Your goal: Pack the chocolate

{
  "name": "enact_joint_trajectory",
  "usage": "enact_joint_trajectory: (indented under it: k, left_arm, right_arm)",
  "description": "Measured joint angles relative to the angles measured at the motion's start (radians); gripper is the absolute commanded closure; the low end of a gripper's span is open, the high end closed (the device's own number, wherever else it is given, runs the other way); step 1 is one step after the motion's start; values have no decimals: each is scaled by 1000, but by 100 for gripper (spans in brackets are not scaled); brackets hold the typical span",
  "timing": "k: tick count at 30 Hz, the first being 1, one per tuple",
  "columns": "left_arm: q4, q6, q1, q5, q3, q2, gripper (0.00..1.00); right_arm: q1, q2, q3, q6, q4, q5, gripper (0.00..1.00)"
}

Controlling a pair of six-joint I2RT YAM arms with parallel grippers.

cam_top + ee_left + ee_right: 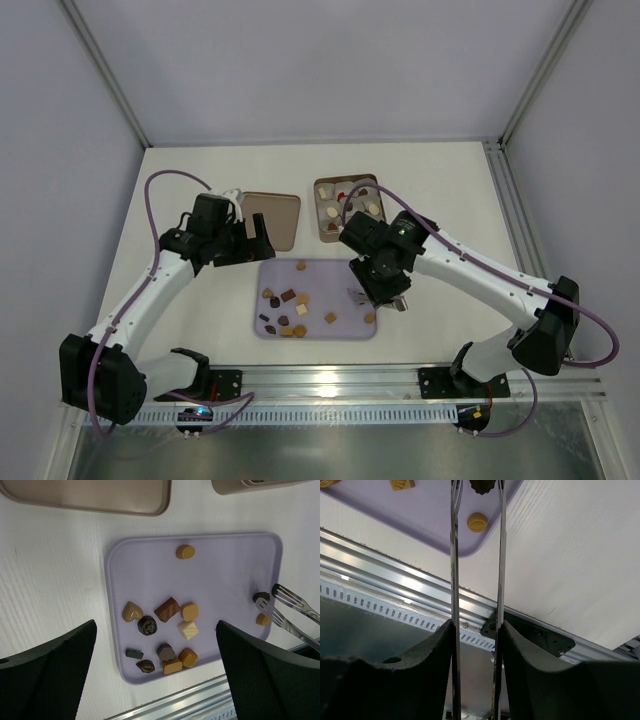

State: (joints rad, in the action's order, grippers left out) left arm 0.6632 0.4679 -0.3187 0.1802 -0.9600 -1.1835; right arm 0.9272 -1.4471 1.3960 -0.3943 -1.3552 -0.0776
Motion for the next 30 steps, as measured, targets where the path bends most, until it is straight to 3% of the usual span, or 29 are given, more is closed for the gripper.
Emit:
enact_joint_trajectory:
  k: [21, 30]
  left_arm:
    - [0, 0, 0, 0, 0, 0, 0]
    - [0, 0, 0, 0, 0, 0, 0]
  right_arm:
    - [-2, -19, -59, 7, 2, 2, 57]
    - [-14, -22, -60, 18, 20, 7, 64]
